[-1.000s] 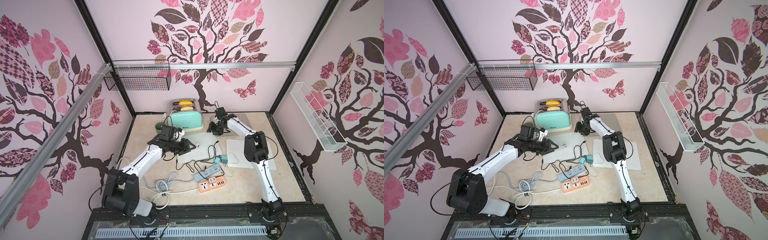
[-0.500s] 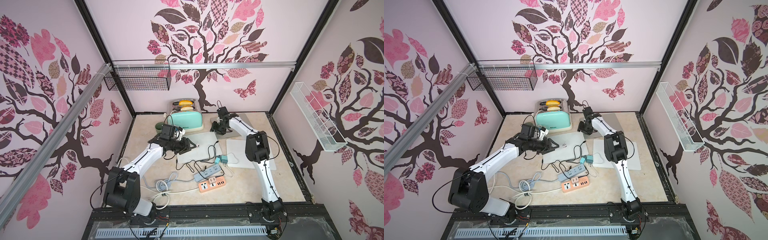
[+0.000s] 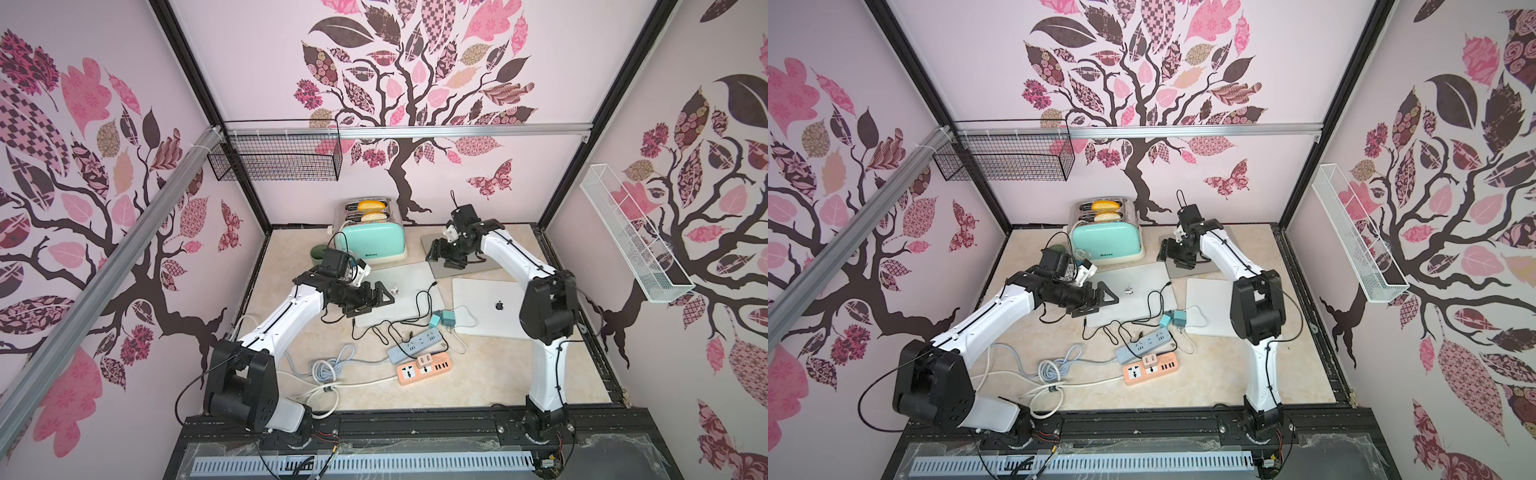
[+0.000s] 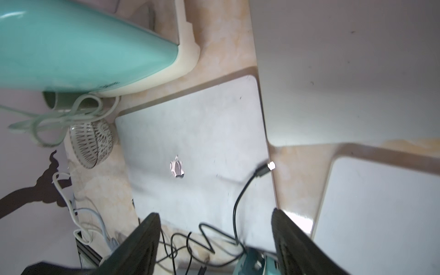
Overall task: Unplug the laptop charger
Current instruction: Remove the plug from the socket.
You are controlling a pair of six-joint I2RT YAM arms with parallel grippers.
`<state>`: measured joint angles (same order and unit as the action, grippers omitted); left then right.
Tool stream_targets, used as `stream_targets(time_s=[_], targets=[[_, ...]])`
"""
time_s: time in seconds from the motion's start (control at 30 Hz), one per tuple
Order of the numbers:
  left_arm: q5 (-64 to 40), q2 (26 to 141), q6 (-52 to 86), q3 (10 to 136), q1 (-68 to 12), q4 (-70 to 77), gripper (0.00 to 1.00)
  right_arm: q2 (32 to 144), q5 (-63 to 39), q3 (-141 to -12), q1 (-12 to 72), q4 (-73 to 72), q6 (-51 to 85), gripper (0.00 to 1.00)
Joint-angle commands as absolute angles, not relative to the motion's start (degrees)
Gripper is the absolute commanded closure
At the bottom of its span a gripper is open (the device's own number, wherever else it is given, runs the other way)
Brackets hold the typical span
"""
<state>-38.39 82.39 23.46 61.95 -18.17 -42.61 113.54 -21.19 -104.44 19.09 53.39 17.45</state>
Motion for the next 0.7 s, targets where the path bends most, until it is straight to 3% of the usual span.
stream_targets(time_s=[0.0,0.1,0.3,0.43,0.67], targets=[[-37.1,78.5,21.0,58.2,-19.0,-49.3,0.02,104.3,-20.8,-98.6,20.2,63.1,14.1,0.22],[-37.6,74.8,22.6,54.1,-20.6,-49.3,0.02,98.9,-20.1,-96.5,22.4,72.9,14.3,0.21],[-39.3,70.7,29.3,46.5,-26.1,-42.0,0.02,90.6,-16.3,-91.6,31.0,79.5,19.5,0.20],[-39.4,70.2,33.0,41.7,-27.8,-39.0,0.02,89.1,-11.8,-89.0,38.9,79.7,25.6,0.20],[-36.4,65.3,38.3,35.6,-31.3,-36.2,0.06,89.8,-12.5,-83.2,48.0,75.1,30.2,0.21]])
